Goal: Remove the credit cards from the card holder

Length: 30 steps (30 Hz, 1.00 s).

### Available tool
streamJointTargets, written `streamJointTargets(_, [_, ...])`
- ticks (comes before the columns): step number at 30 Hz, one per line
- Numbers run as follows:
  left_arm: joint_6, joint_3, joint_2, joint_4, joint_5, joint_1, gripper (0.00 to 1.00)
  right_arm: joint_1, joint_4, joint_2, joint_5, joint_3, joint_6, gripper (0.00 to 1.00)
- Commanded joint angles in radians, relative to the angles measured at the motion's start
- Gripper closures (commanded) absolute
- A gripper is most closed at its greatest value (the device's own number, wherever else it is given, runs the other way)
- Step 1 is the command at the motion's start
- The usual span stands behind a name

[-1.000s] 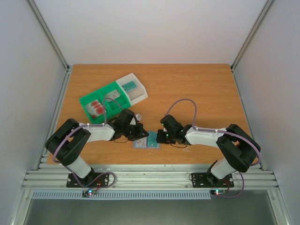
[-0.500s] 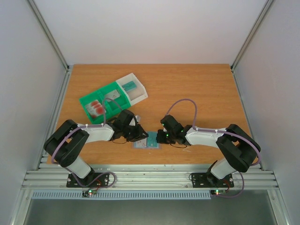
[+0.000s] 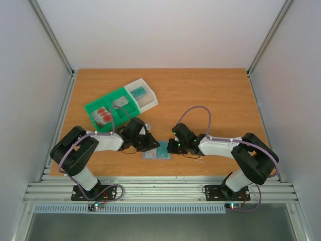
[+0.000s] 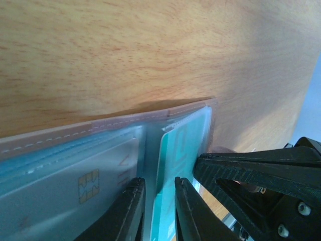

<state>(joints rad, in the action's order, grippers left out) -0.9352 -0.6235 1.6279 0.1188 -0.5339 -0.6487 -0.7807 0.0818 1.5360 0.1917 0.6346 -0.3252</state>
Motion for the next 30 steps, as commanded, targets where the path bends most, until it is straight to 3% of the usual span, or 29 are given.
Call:
streamJointTargets(1, [-0.018, 0.018, 0.026, 0.074, -0.01, -0.006, 0.82, 0.0, 0.061, 0.043, -0.021, -0.039, -0.013, 0.99])
streamJointTargets(8, [-0.038, 0.023, 0.036, 0.121, -0.035, -0.006, 0.87, 0.0, 0.056, 0.045, -0.017, -0.04, -0.014, 0.99])
streamJointTargets(12, [-0.017, 0.011, 0.031, 0.093, -0.039, -0.005, 0.99, 0.001, 0.061, 0.044, -0.018, -0.039, -0.014, 0.99])
streamJointTargets(30, [0.047, -0.014, -0.041, -0.061, -0.003, 0.0, 1.0, 0.014, 0.104, 0.037, -0.034, -0.031, -0.015, 0.99])
